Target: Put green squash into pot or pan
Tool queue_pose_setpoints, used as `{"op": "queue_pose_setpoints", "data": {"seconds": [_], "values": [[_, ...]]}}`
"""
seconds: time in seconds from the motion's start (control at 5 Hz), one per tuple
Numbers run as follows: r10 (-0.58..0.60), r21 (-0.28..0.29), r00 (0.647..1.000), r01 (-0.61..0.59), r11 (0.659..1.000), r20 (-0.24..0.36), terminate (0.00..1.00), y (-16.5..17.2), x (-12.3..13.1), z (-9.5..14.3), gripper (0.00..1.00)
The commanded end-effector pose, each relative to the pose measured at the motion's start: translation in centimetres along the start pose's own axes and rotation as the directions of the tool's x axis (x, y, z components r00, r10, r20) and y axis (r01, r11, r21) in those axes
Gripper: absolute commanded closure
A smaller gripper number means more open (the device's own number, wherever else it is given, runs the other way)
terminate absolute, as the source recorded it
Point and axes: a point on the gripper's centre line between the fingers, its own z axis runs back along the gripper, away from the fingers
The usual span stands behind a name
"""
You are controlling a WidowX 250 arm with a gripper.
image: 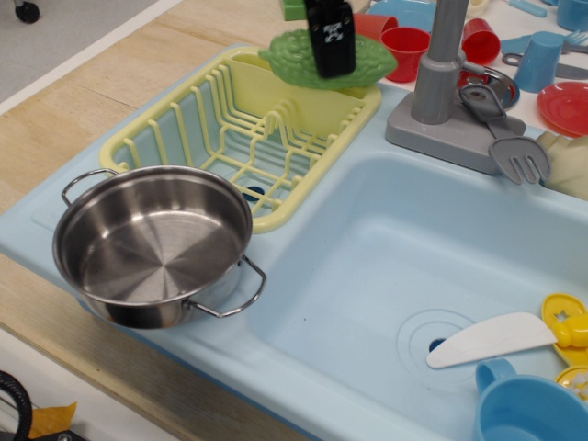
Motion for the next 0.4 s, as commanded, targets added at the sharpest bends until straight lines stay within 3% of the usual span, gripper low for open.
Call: {"op": "queue_pose_setpoints", "data": {"seconds": [0.0,0.2], "values": [[0.075,-0.073,0.996,-0.072,0.995,0.040,0.00,1.54,-0.26,0.29,1.00],[0.137,-0.074,0.990,-0.136,0.988,0.017,0.00,1.28,-0.24,0.74,1.00]]}}
